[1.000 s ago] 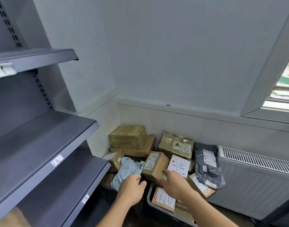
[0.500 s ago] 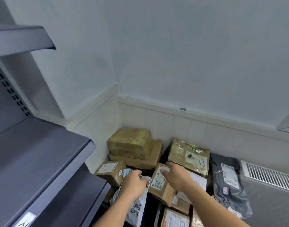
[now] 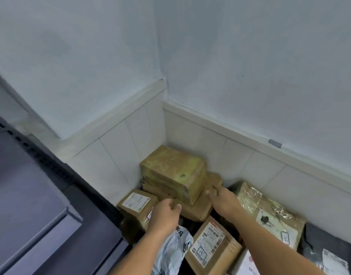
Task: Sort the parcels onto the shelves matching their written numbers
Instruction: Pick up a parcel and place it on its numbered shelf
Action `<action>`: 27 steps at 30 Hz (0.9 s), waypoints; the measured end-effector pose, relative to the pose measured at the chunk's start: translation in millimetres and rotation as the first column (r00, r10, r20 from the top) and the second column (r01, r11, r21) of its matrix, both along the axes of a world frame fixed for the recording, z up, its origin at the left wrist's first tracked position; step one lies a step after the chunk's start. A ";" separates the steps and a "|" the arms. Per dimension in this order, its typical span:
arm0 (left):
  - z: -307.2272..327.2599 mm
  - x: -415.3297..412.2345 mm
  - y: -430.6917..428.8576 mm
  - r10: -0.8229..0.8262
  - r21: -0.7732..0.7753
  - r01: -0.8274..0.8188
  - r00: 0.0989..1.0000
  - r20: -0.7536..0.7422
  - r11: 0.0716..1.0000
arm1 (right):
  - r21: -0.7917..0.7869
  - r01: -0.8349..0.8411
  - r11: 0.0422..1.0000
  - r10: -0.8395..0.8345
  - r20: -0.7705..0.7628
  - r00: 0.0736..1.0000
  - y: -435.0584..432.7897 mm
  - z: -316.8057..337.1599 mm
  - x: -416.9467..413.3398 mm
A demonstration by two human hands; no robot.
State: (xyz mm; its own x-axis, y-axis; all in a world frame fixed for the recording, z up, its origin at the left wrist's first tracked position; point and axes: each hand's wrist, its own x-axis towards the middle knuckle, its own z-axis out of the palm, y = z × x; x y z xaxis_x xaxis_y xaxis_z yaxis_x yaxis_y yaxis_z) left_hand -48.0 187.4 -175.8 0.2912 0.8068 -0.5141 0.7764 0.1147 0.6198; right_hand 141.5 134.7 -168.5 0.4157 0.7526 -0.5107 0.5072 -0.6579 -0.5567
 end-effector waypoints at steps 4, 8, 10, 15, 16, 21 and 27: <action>-19.8 29.0 31.5 0.058 -0.032 -0.060 0.997 -0.049 0.998 | 0.056 0.007 0.998 -0.003 -0.066 0.998 49.6 -19.9 34.0; -43.1 53.7 56.9 0.171 -0.095 -0.176 0.984 -0.053 0.980 | 0.048 0.023 0.999 -0.020 -0.061 0.998 94.1 -47.2 56.1; -54.9 61.9 65.3 0.235 -0.133 -0.239 0.971 -0.043 0.962 | 0.045 0.042 0.998 -0.038 -0.086 0.996 111.4 -64.7 63.0; -79.1 68.1 71.8 0.305 -0.179 -0.301 0.952 -0.006 0.937 | 0.021 0.112 0.993 -0.107 -0.175 0.979 132.2 -97.9 65.6; -81.9 68.6 71.6 0.312 -0.190 -0.306 0.950 -0.001 0.933 | 0.025 0.128 0.991 -0.121 -0.188 0.975 132.9 -102.3 65.2; -85.2 72.5 69.7 0.360 -0.220 -0.349 0.933 0.011 0.911 | 0.038 0.184 0.982 -0.173 -0.198 0.965 127.9 -105.5 65.6; -72.9 63.7 50.8 0.475 -0.312 -0.432 0.876 0.076 0.846 | 0.050 0.208 0.977 -0.198 -0.158 0.967 99.2 -86.1 54.7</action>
State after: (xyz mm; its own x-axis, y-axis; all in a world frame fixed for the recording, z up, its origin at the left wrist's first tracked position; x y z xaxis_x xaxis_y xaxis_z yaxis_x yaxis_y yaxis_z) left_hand 15.8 238.1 -248.7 0.0166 0.6973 -0.7166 0.4988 0.6154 0.6104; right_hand 196.2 233.8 -254.6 0.4847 0.6943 -0.5319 0.2734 -0.6979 -0.6619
